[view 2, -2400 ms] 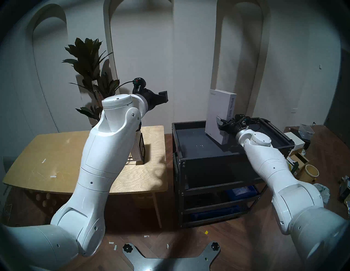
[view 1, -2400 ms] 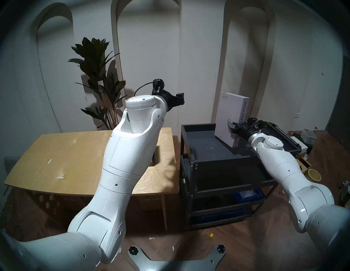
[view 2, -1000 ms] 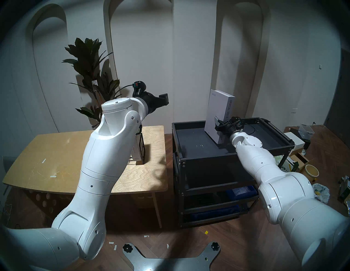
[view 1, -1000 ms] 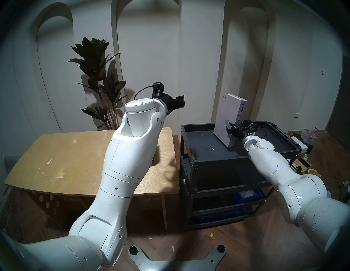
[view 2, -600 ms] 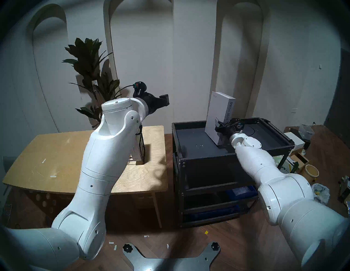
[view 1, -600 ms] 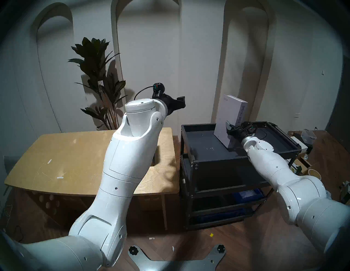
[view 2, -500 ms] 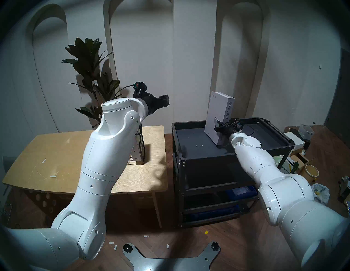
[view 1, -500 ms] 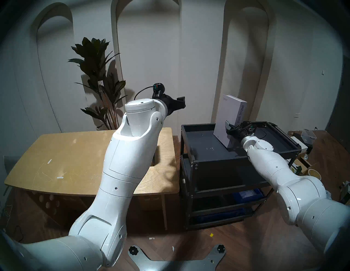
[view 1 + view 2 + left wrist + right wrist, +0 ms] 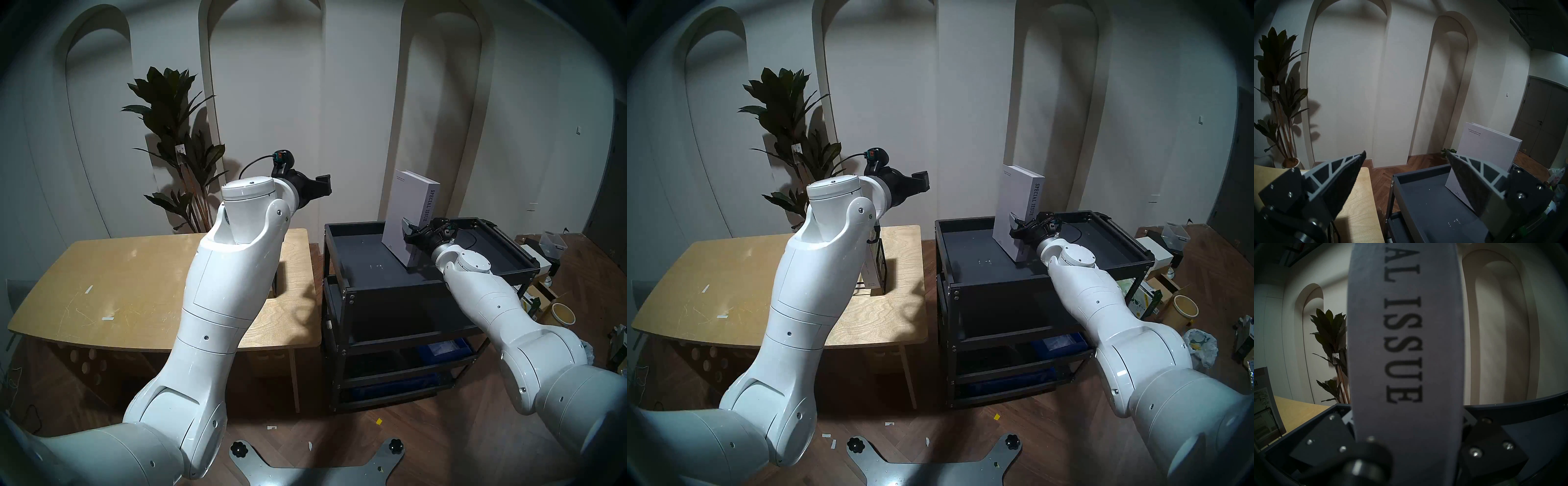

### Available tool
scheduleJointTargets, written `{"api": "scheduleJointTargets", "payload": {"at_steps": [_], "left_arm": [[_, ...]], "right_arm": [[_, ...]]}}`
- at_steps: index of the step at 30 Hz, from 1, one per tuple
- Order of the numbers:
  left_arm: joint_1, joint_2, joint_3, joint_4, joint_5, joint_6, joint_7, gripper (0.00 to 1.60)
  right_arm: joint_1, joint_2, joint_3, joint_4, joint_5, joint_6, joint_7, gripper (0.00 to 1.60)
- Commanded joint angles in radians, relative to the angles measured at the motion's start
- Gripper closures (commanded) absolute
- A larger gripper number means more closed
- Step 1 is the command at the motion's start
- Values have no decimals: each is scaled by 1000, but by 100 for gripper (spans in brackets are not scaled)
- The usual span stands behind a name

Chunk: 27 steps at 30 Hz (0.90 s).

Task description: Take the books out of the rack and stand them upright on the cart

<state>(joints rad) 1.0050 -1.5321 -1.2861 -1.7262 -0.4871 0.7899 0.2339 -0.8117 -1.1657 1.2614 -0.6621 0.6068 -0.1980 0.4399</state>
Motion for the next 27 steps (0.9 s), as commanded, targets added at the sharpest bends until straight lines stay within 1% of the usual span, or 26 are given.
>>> {"api": "scheduleJointTargets", "payload": {"at_steps": [1, 2, 3, 4, 5, 6, 7, 9, 10, 12, 15, 16, 17, 24, 27], "left_arm": [[-14, 0, 0, -21, 3, -2, 1, 0], [-14, 0, 1, -21, 4, -2, 1, 0], [-14, 0, 1, -22, 5, -2, 1, 0], [-14, -1, 2, -22, 5, -1, 2, 0], [-14, -1, 2, -22, 5, -1, 2, 0], [-13, -1, 2, -23, 5, -1, 2, 0], [-13, -1, 3, -24, 6, -1, 2, 0], [-12, -1, 3, -25, 6, 1, 3, 0], [-10, -2, 2, -27, 8, 2, 4, 0], [-9, -2, 2, -27, 8, 2, 4, 0], [-6, -2, 1, -29, 9, 2, 3, 0], [-5, -2, 1, -30, 10, 2, 3, 0], [-4, -2, 0, -30, 11, 3, 3, 0], [-1, -3, -2, -31, 14, 2, 0, 0], [-1, -3, -3, -31, 15, 2, -2, 0]], "right_arm": [[-33, 15, 5, -43, 0, 5, -16, 160], [-37, 16, 5, -49, -1, 7, -20, 134], [-39, 16, 6, -52, -1, 8, -22, 123], [-40, 16, 6, -54, -1, 9, -24, 117], [-40, 16, 6, -54, -1, 9, -24, 117], [-42, 16, 7, -58, -1, 10, -27, 107], [-44, 16, 7, -60, -1, 11, -29, 92], [-47, 16, 8, -65, -2, 12, -32, 90], [-51, 16, 8, -70, -2, 14, -35, 81], [-53, 16, 9, -72, -2, 15, -38, 81], [-59, 15, 9, -81, -4, 17, -44, 61], [-60, 14, 8, -82, -5, 17, -47, 58], [-61, 13, 8, -82, -6, 17, -48, 0], [-63, 11, 14, -83, -7, 12, -51, 0], [-70, 17, 20, -100, -2, 17, -51, 0]]}}
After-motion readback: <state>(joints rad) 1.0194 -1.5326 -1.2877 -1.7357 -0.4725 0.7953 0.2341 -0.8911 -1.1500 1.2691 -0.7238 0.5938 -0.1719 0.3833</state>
